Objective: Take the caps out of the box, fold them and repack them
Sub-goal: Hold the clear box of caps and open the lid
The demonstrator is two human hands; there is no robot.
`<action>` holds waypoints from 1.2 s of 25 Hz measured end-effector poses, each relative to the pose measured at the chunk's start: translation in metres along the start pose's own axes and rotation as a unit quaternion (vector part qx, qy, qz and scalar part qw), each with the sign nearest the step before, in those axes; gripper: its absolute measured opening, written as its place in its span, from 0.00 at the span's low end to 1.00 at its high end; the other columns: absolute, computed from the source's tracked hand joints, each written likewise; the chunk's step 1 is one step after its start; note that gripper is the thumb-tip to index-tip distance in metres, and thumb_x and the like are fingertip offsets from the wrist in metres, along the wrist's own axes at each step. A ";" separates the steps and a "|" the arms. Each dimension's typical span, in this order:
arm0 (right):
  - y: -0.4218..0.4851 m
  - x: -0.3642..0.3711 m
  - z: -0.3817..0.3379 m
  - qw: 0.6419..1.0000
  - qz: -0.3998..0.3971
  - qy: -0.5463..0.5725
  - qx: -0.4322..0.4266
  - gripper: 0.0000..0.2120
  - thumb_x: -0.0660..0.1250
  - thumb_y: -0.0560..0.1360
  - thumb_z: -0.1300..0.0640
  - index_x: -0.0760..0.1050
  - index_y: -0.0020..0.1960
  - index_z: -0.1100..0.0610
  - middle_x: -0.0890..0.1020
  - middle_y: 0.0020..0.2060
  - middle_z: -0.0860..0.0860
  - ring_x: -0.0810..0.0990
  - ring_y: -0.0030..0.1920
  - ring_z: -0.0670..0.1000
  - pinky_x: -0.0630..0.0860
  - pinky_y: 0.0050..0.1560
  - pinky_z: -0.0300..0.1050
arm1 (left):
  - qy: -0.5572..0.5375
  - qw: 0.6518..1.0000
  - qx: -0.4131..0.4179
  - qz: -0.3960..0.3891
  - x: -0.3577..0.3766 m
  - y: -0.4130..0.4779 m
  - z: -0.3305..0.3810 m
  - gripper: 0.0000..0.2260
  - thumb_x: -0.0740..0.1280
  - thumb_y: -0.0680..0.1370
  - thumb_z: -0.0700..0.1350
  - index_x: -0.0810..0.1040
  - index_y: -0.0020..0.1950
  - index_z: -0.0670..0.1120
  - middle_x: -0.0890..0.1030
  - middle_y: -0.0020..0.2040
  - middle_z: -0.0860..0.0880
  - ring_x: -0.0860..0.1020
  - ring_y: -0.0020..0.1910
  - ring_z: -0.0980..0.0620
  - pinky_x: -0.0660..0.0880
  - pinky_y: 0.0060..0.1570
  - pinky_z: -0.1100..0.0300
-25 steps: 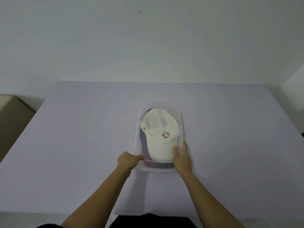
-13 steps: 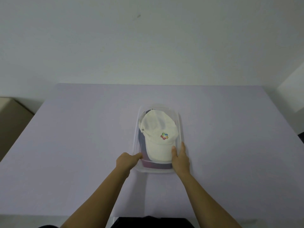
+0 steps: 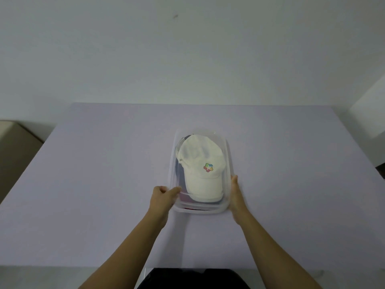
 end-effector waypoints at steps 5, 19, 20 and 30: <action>0.003 -0.004 0.013 0.999 0.000 0.028 0.027 0.38 0.40 0.70 0.27 0.60 0.73 0.45 0.69 0.69 0.45 0.67 0.69 0.51 0.61 0.71 0.59 | -0.268 0.961 0.006 -0.070 0.000 -0.003 0.018 0.20 0.66 0.75 0.33 0.67 0.64 0.47 0.82 0.50 0.42 0.81 0.49 0.43 0.78 0.53 0.50; -0.001 -0.001 0.009 0.971 0.059 -0.232 -0.028 0.29 0.57 0.77 0.65 0.53 0.75 0.53 0.71 0.67 0.56 0.72 0.62 0.58 0.70 0.61 0.51 | -0.293 0.955 -0.021 0.046 -0.177 0.071 -0.009 0.14 0.58 0.80 0.35 0.69 0.64 0.47 0.84 0.37 0.48 0.84 0.33 0.52 0.81 0.33 0.59; 0.000 0.000 0.010 0.970 0.058 -0.234 -0.028 0.29 0.57 0.77 0.64 0.53 0.75 0.53 0.70 0.67 0.56 0.72 0.61 0.57 0.70 0.62 0.51 | -0.278 0.959 -0.033 0.041 -0.175 0.075 -0.016 0.15 0.59 0.80 0.35 0.69 0.64 0.47 0.84 0.38 0.48 0.84 0.33 0.52 0.81 0.32 0.60; 0.005 0.000 0.013 0.966 0.046 -0.253 -0.014 0.31 0.58 0.77 0.62 0.51 0.76 0.51 0.66 0.71 0.55 0.67 0.69 0.59 0.67 0.68 0.56 | 0.193 0.975 0.039 0.105 -0.166 0.094 -0.022 0.32 0.71 0.72 0.50 0.64 0.73 0.45 0.73 0.61 0.40 0.78 0.49 0.40 0.78 0.52 0.43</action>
Point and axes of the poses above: each hand's wrist, its own y-axis towards the middle knuckle, its own x-axis out of the palm, z = x × y, the point moved 9 cm from there along y, towards the middle knuckle
